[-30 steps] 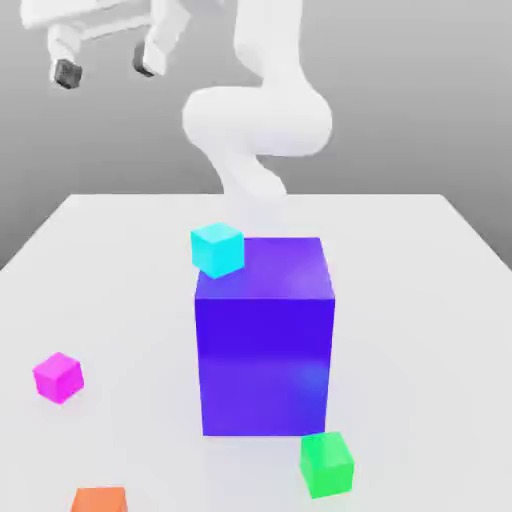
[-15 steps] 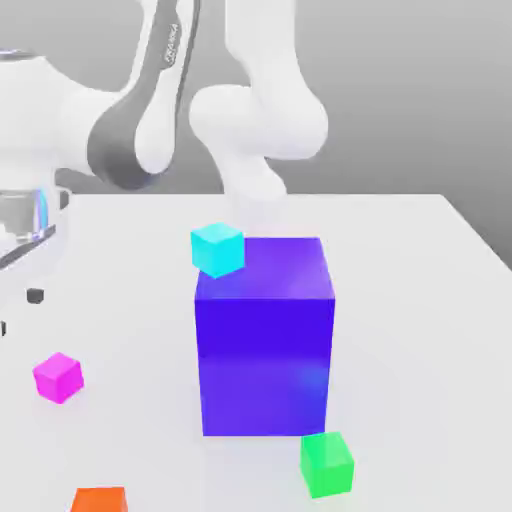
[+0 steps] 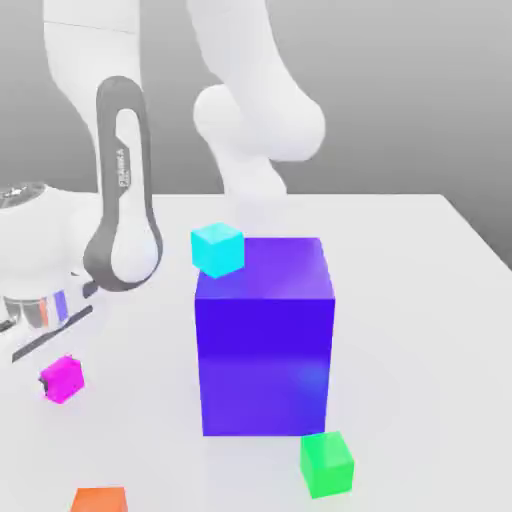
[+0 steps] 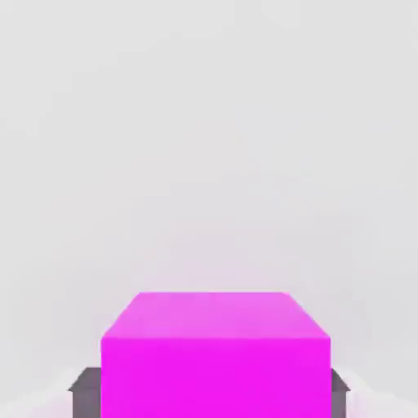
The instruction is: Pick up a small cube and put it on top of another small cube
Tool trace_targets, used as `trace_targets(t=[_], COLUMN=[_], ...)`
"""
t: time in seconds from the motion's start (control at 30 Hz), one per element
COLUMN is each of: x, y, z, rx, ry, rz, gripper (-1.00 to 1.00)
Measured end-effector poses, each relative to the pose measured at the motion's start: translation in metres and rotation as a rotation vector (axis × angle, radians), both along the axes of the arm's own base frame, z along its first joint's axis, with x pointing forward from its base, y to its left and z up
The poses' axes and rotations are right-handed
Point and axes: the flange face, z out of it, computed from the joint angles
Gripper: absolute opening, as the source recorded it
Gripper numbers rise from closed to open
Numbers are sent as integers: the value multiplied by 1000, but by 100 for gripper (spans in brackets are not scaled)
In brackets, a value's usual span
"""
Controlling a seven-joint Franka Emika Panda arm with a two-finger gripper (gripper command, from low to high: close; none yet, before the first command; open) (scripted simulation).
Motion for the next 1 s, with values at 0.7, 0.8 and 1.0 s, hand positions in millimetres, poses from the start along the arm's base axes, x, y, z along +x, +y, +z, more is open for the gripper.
trace_targets(t=[0.7,0.8,1.0], x=[146,163,173], y=[170,226,345], z=[118,124,136], rx=[-54,-54,-55], ry=[-16,-14,-9], rz=[1079,1331,1836], gripper=[-100,-100,-100])
